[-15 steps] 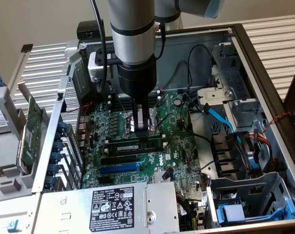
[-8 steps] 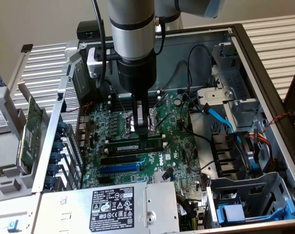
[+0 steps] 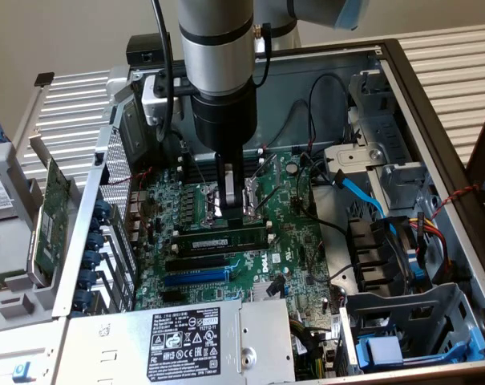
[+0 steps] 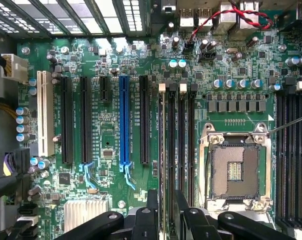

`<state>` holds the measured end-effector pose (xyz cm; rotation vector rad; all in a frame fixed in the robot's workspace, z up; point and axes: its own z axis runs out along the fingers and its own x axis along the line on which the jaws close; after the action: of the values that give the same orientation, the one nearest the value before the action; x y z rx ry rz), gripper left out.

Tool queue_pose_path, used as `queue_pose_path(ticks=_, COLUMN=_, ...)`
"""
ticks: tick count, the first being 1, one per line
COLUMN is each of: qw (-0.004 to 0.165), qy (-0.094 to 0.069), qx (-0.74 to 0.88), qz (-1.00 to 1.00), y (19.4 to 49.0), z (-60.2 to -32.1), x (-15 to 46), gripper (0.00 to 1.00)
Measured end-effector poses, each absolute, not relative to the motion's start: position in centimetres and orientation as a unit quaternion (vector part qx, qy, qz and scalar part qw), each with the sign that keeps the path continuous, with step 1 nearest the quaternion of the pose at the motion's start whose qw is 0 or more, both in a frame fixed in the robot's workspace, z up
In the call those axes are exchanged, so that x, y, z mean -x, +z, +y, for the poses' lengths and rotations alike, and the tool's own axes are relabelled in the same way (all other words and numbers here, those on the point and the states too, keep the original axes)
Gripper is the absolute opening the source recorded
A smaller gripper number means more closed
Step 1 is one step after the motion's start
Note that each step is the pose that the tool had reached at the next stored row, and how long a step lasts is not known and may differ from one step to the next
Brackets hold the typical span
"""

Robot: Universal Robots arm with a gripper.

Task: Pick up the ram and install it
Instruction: 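Press down the ram until it locks into place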

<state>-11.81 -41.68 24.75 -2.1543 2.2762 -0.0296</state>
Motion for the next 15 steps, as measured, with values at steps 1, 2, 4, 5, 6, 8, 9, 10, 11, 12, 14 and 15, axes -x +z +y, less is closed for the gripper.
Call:
queue_pose_path(ticks=1, qw=0.004, qy=-0.009, qx=0.687, qz=0.726, y=24.75, z=-41.68, x=11.81, gripper=0.27)
queue_pose_path(ticks=2, qw=0.004, qy=-0.009, qx=0.687, qz=0.726, y=24.76, z=-41.69, x=11.82, gripper=0.27)
queue_pose_path(ticks=4, qw=0.004, qy=-0.009, qx=0.687, qz=0.727, y=24.76, z=-41.69, x=11.82, gripper=0.27)
queue_pose_path(ticks=5, qw=0.004, qy=-0.009, qx=0.687, qz=0.727, y=24.77, z=-41.69, x=11.82, gripper=0.27)
queue_pose_path(ticks=6, qw=0.004, qy=-0.009, qx=0.687, qz=0.727, y=24.79, z=-41.69, x=11.83, gripper=0.27)
queue_pose_path(ticks=8, qw=0.003, qy=-0.009, qx=0.687, qz=0.727, y=24.84, z=-41.69, x=11.83, gripper=0.27)
queue_pose_path(ticks=9, qw=0.003, qy=-0.009, qx=0.687, qz=0.727, y=24.86, z=-41.69, x=11.84, gripper=0.27)
queue_pose_path(ticks=10, qw=0.003, qy=-0.009, qx=0.687, qz=0.727, y=24.86, z=-41.69, x=11.86, gripper=0.27)
queue_pose_path(ticks=11, qw=0.003, qy=-0.009, qx=0.687, qz=0.727, y=24.86, z=-41.69, x=11.88, gripper=0.27)
queue_pose_path(ticks=12, qw=0.003, qy=-0.009, qx=0.687, qz=0.727, y=24.87, z=-41.69, x=11.88, gripper=0.25)
queue_pose_path(ticks=14, qw=0.004, qy=-0.009, qx=0.687, qz=0.727, y=24.88, z=-41.69, x=11.90, gripper=0.18)
queue_pose_path(ticks=15, qw=0.004, qy=-0.009, qx=0.687, qz=0.727, y=24.89, z=-41.69, x=11.90, gripper=0.12)
